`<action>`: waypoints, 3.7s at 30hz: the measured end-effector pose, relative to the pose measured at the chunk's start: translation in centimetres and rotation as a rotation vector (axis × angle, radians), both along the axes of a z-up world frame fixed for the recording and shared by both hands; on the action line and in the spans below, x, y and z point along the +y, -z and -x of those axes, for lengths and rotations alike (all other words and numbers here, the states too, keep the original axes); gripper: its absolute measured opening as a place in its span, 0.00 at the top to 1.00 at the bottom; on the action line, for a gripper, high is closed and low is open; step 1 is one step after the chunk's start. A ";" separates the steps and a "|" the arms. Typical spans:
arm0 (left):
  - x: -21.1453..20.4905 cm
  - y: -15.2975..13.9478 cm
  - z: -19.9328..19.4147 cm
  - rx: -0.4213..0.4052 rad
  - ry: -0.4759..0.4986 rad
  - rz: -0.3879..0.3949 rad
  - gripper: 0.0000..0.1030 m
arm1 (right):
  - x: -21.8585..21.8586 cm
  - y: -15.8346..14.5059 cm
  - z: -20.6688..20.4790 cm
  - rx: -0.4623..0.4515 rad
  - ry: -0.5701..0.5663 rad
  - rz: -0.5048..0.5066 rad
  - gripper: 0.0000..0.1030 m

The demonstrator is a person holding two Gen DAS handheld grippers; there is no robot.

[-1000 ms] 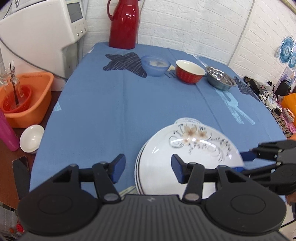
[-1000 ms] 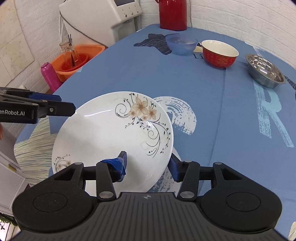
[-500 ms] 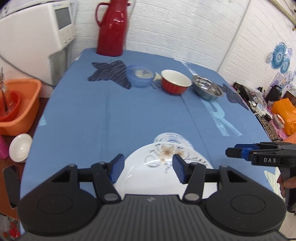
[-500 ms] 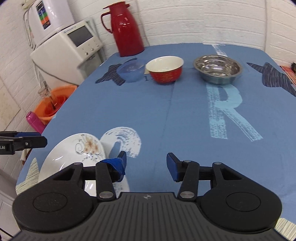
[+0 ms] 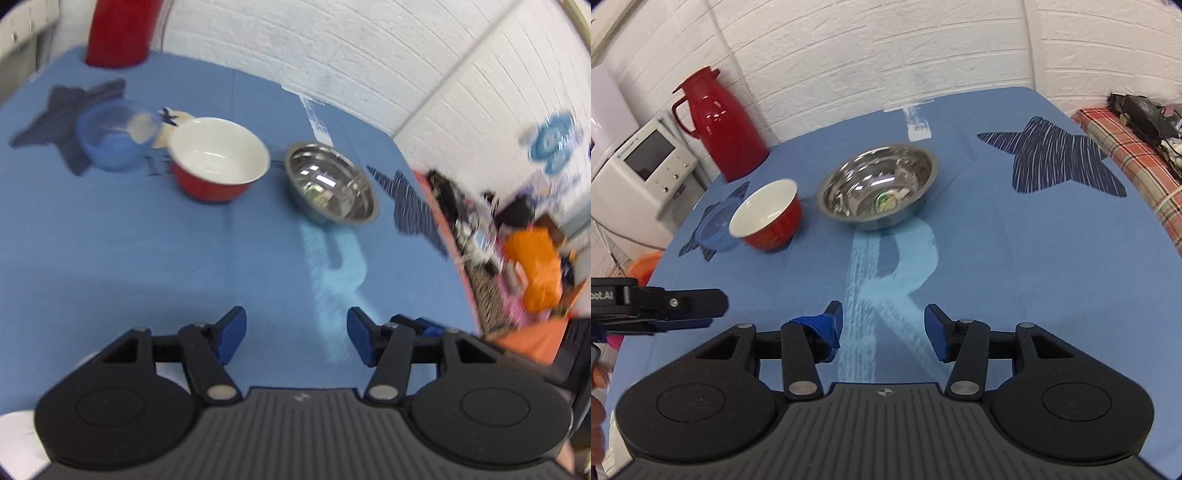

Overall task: Organize plates and bowls
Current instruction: 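Close both tools on the rim of the steel bowl, then carry the steel bowl with both tools and set it down on the cloth, then open both tools and move them toward the red-and-white bowl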

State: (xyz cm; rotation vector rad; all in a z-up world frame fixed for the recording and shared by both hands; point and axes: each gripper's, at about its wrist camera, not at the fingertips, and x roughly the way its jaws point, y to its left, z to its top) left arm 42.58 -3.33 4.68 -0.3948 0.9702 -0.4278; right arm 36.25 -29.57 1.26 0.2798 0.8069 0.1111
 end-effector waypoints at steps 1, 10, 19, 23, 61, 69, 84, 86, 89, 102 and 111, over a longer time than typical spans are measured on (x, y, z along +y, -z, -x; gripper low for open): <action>-1.1 0.5 -1.5 0.013 -0.024 0.024 0.44 | -0.7 0.0 -1.4 -0.003 0.004 0.003 0.67; -6.3 4.4 -10.4 0.063 -0.254 0.061 0.44 | -3.6 1.5 -12.8 -0.019 -0.001 0.104 0.66; -7.8 5.9 -12.9 0.047 -0.336 0.016 0.44 | -2.4 4.4 -18.1 0.024 -0.050 0.192 0.64; -8.3 5.8 -13.4 0.027 -0.320 -0.023 0.51 | -2.7 4.9 -17.9 0.007 -0.079 0.134 0.71; -2.7 6.2 14.6 0.106 0.204 -0.176 0.87 | 5.1 4.3 14.1 0.134 -0.223 0.150 0.77; -1.8 4.6 14.8 0.086 0.211 -0.151 0.50 | 3.1 2.6 15.1 0.101 -0.154 0.130 0.77; 7.6 -1.5 7.1 -0.015 -0.082 -0.062 0.46 | 1.8 -2.8 7.4 -0.029 -0.058 -0.036 0.75; 8.3 -1.2 4.5 0.012 -0.128 -0.032 0.46 | 2.7 -3.0 4.6 -0.025 -0.069 -0.033 0.75; 8.9 -0.4 0.8 0.040 -0.196 0.045 0.46 | 4.3 -3.0 0.0 -0.008 -0.095 -0.032 0.75; 7.7 3.7 -10.5 0.099 -0.389 0.123 0.46 | 10.6 0.4 -16.7 0.056 -0.179 0.088 0.73; 7.0 5.8 -12.6 0.121 -0.403 0.096 0.47 | 12.8 2.9 -20.1 0.096 -0.217 0.164 0.71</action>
